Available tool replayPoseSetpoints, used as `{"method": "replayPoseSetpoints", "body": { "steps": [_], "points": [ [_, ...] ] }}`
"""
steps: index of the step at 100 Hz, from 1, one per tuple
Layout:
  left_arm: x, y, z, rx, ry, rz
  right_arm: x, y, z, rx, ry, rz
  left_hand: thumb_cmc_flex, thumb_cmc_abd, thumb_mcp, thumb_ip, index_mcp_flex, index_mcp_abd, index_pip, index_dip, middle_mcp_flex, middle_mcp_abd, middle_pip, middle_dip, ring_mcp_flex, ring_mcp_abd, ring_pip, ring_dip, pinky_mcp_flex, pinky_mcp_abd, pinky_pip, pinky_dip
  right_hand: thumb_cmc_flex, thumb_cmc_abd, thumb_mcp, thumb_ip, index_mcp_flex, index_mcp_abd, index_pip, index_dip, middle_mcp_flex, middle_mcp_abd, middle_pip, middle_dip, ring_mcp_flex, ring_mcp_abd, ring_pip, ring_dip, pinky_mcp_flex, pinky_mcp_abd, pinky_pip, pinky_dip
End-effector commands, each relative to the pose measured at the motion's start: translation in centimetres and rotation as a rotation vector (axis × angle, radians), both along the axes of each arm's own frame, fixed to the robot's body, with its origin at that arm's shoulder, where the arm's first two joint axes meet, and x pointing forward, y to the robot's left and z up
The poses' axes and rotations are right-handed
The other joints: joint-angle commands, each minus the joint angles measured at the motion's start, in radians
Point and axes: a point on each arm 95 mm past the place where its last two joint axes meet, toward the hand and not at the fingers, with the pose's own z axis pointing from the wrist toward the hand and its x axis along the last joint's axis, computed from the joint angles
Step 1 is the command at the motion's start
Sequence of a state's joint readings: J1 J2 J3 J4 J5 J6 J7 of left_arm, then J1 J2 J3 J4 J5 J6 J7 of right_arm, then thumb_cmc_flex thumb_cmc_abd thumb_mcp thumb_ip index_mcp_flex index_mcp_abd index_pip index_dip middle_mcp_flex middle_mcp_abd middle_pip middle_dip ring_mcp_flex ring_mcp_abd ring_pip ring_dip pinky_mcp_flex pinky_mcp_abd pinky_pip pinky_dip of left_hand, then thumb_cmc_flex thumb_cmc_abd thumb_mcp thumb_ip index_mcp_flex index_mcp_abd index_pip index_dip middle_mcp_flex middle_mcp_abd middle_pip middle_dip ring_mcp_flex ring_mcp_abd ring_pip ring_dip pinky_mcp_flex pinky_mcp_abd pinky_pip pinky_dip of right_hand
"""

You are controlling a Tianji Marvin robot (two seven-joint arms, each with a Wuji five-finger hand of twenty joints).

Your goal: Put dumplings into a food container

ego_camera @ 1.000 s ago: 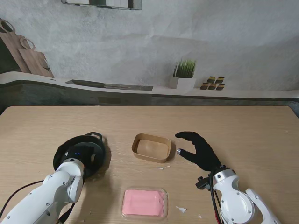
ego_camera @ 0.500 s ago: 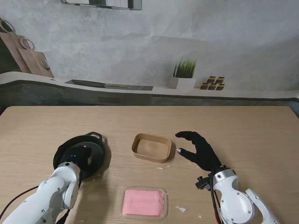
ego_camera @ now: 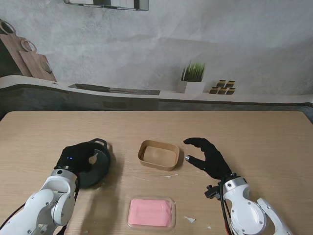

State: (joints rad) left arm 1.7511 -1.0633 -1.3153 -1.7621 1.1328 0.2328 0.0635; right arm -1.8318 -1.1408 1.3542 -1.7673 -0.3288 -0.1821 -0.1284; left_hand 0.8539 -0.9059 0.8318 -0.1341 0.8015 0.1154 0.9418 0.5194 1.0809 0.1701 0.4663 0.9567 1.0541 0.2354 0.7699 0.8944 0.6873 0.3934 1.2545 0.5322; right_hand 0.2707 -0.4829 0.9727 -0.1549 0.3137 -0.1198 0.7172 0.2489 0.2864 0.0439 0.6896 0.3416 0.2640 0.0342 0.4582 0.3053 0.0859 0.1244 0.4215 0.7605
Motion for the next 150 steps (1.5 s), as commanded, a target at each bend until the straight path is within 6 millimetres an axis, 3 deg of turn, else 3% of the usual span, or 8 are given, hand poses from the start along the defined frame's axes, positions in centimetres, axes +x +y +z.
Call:
{"method": "replayPoseSetpoints", "body": {
  "steps": [1, 19, 36, 85, 130, 133, 143, 150],
  "points": [
    [0.1, -1.4, 1.6, -0.032, -0.025, -0.030, -0.3, 0.4, -0.2, 0.008, 0.012, 0.011, 0.100, 0.007, 0.098, 0.036, 0.054, -0.077, 0.074, 0.007, 0.059, 0.003, 0.021, 0.041, 0.032, 0.011, -0.010, 0.025, 0.022, 0.035, -0.014, -0.007, -0.016, 0.005, -0.010, 0.036, 0.003, -0.023, 0.003, -0.002, -0.007, 0.000, 0.015, 0.003, -0.011, -0.004, 0.004, 0.008, 0.006, -0.013, 0.005, 0.016],
    [0.5, -4.9, 3.6, -0.154, -0.007, -0.071, -0.2, 0.4, -0.1, 0.009, 0.006, 0.009, 0.099, 0.013, 0.094, 0.036, 0.051, -0.075, 0.071, 0.009, 0.060, -0.015, 0.018, 0.045, 0.034, 0.007, -0.017, 0.029, 0.026, 0.033, -0.018, -0.005, -0.017, 0.005, -0.010, 0.035, 0.003, -0.023, 0.003, -0.002, -0.006, 0.000, 0.015, 0.003, -0.011, -0.004, 0.004, 0.008, 0.006, -0.012, 0.004, 0.016],
    [1.3, -8.4, 4.1, -0.308, 0.097, -0.056, -0.3, 0.3, -0.2, 0.007, 0.002, 0.006, 0.106, 0.022, 0.084, 0.037, 0.047, -0.069, 0.068, 0.013, 0.054, 0.005, 0.011, 0.050, 0.029, 0.013, -0.024, 0.037, 0.023, 0.033, -0.025, -0.003, -0.015, 0.005, -0.009, 0.035, 0.005, -0.019, 0.004, -0.001, -0.007, 0.000, 0.015, 0.003, -0.011, -0.004, 0.005, 0.009, 0.006, -0.013, 0.004, 0.016],
    [4.1, -15.8, 1.9, -0.468, 0.238, -0.018, -0.4, -0.2, -0.2, 0.002, -0.008, -0.005, 0.112, 0.021, 0.075, 0.040, 0.053, -0.063, 0.061, 0.012, 0.058, 0.007, 0.005, 0.049, 0.035, 0.017, -0.033, 0.039, 0.025, 0.033, -0.030, 0.005, -0.016, 0.005, -0.009, 0.035, 0.003, -0.021, 0.003, -0.001, -0.006, 0.000, 0.016, 0.004, -0.011, -0.004, 0.005, 0.009, 0.006, -0.012, 0.004, 0.015],
    [6.1, -17.3, -0.2, -0.443, 0.259, 0.032, -0.4, -0.4, -0.2, 0.000, 0.001, -0.013, 0.117, 0.031, 0.062, 0.038, 0.040, -0.048, 0.070, 0.001, 0.040, 0.014, 0.016, 0.045, 0.017, 0.018, -0.033, 0.050, 0.002, 0.032, -0.033, 0.018, -0.015, 0.006, -0.008, 0.035, 0.007, -0.016, 0.004, -0.001, -0.009, 0.001, 0.016, 0.004, -0.012, -0.004, 0.005, 0.009, 0.006, -0.013, 0.005, 0.016],
    [6.1, -17.3, -0.3, -0.437, 0.259, 0.032, -0.4, -0.4, -0.2, -0.001, 0.000, -0.013, 0.113, 0.029, 0.058, 0.035, 0.040, -0.051, 0.068, -0.002, 0.040, -0.003, 0.016, 0.042, 0.013, 0.016, -0.034, 0.050, -0.002, 0.029, -0.034, 0.019, -0.015, 0.006, -0.008, 0.035, 0.007, -0.016, 0.003, -0.001, -0.009, 0.000, 0.016, 0.004, -0.013, -0.003, 0.005, 0.009, 0.006, -0.013, 0.005, 0.016],
    [6.0, -17.0, -0.6, -0.435, 0.256, 0.026, -0.4, -0.4, -0.3, -0.001, 0.001, -0.014, 0.076, 0.037, 0.046, 0.033, -0.006, -0.034, 0.015, -0.046, -0.032, 0.003, -0.008, 0.024, -0.077, 0.019, -0.053, 0.047, -0.081, -0.008, -0.046, 0.031, -0.015, 0.007, -0.008, 0.035, 0.007, -0.017, 0.003, -0.001, -0.009, 0.001, 0.016, 0.004, -0.013, -0.005, 0.005, 0.009, 0.005, -0.013, 0.005, 0.016],
    [6.0, -16.6, -0.5, -0.425, 0.233, 0.007, -0.3, -0.4, -0.3, -0.003, 0.002, -0.014, -0.043, 0.070, 0.086, 0.025, -0.047, -0.013, -0.122, -0.052, -0.233, 0.020, 0.137, -0.235, -0.219, 0.038, -0.067, -0.068, -0.206, -0.019, -0.082, 0.069, -0.016, 0.006, -0.008, 0.035, 0.006, -0.017, 0.003, -0.001, -0.009, 0.001, 0.017, 0.004, -0.013, -0.005, 0.005, 0.009, 0.005, -0.013, 0.005, 0.016]
  ]
}}
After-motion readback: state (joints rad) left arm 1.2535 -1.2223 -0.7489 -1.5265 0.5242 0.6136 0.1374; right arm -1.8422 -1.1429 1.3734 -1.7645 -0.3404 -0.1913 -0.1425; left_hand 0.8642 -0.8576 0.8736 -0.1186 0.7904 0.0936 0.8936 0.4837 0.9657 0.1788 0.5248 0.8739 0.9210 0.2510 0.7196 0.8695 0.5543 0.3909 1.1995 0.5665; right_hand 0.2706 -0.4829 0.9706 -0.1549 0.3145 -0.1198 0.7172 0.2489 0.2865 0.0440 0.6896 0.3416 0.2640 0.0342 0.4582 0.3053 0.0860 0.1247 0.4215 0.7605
